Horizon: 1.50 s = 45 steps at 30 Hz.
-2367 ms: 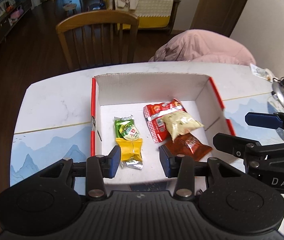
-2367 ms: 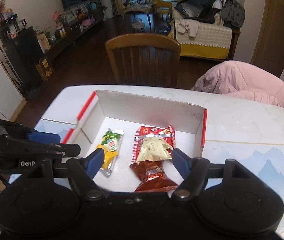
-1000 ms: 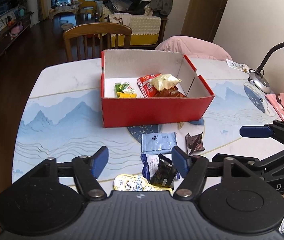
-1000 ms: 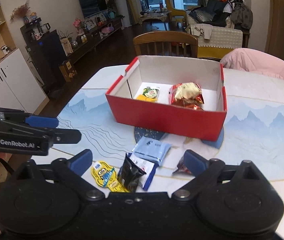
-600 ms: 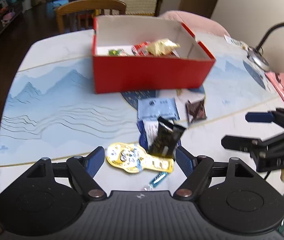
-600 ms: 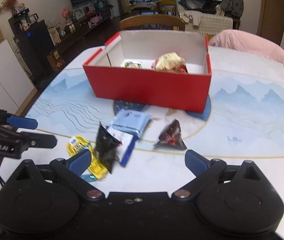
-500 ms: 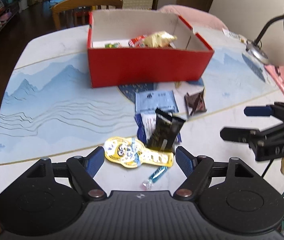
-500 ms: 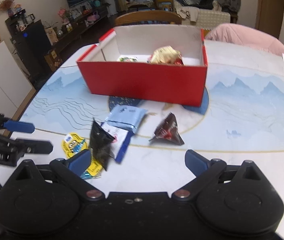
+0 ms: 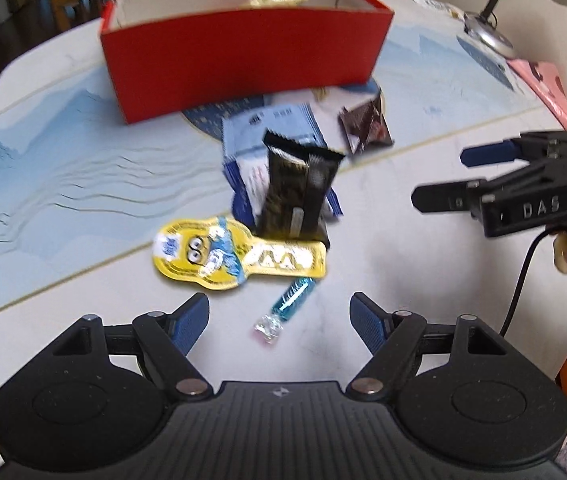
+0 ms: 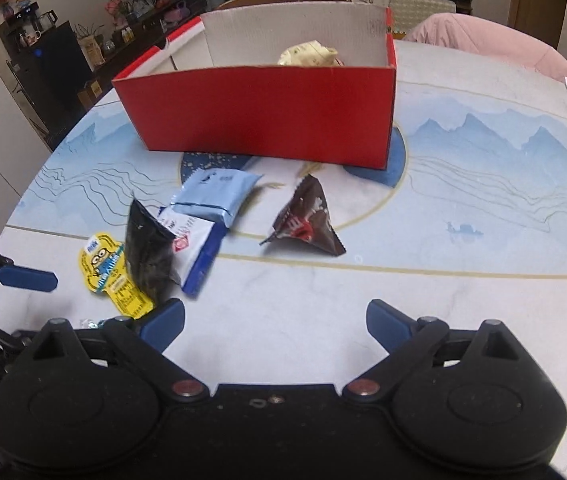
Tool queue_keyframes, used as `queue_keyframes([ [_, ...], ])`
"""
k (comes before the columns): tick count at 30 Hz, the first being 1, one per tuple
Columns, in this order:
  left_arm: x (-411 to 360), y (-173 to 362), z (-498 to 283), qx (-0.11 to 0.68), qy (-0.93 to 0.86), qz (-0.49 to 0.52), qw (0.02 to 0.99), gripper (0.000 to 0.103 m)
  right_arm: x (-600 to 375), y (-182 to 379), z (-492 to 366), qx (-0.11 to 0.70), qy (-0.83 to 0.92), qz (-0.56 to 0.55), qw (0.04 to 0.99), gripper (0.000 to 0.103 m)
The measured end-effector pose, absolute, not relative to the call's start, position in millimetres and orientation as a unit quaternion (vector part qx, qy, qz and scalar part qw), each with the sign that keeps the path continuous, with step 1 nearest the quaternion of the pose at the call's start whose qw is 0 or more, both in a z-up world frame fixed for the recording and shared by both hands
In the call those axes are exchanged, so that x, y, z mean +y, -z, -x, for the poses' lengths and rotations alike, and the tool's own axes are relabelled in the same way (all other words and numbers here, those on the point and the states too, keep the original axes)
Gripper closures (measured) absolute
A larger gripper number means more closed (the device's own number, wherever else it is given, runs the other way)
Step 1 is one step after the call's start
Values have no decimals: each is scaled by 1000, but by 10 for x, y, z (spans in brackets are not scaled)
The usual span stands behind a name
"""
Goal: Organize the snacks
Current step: 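Grasp the blue wrapped candy with the left gripper while the right gripper grasps the brown triangular chocolate, then carry the blue candy and brown chocolate over the red box with both grippers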
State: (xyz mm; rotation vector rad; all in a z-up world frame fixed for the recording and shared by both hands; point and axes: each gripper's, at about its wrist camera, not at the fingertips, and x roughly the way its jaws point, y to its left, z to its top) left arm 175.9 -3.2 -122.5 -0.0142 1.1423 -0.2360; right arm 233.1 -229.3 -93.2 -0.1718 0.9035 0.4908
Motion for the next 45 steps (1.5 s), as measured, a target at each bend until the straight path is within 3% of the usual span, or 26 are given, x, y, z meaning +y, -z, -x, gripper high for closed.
queue_keyframes([
  [2, -46, 1281, -1778, 545, 116, 3, 831, 28, -2309, 948, -2367, 433, -233, 81, 867, 6],
  [9, -148, 1417, -1848, 559, 132, -17, 818, 55, -2358, 986, -2491, 439, -233, 79, 864, 10],
  [16, -257, 1470, -1901, 556, 139, -36, 819, 69, -2340, 1009, -2650, 437, -231, 97, 864, 17],
  [19, -297, 1481, -1904, 554, 126, -44, 822, 84, -2299, 1018, -2723, 434, -231, 108, 864, 21],
  [32, -343, 1510, -1830, 561, 116, -8, 820, 91, -1971, 1093, -3125, 424, -219, 151, 866, 35],
  [34, -308, 1500, -1821, 562, 113, 3, 819, 91, -1934, 1122, -3159, 429, -219, 152, 863, 39],
  [37, -243, 1488, -1800, 563, 106, 18, 819, 91, -1904, 1153, -3171, 435, -222, 152, 859, 56],
  [45, -169, 1477, -1793, 566, 104, 37, 817, 91, -1954, 1121, -3042, 432, -216, 150, 863, 66],
])
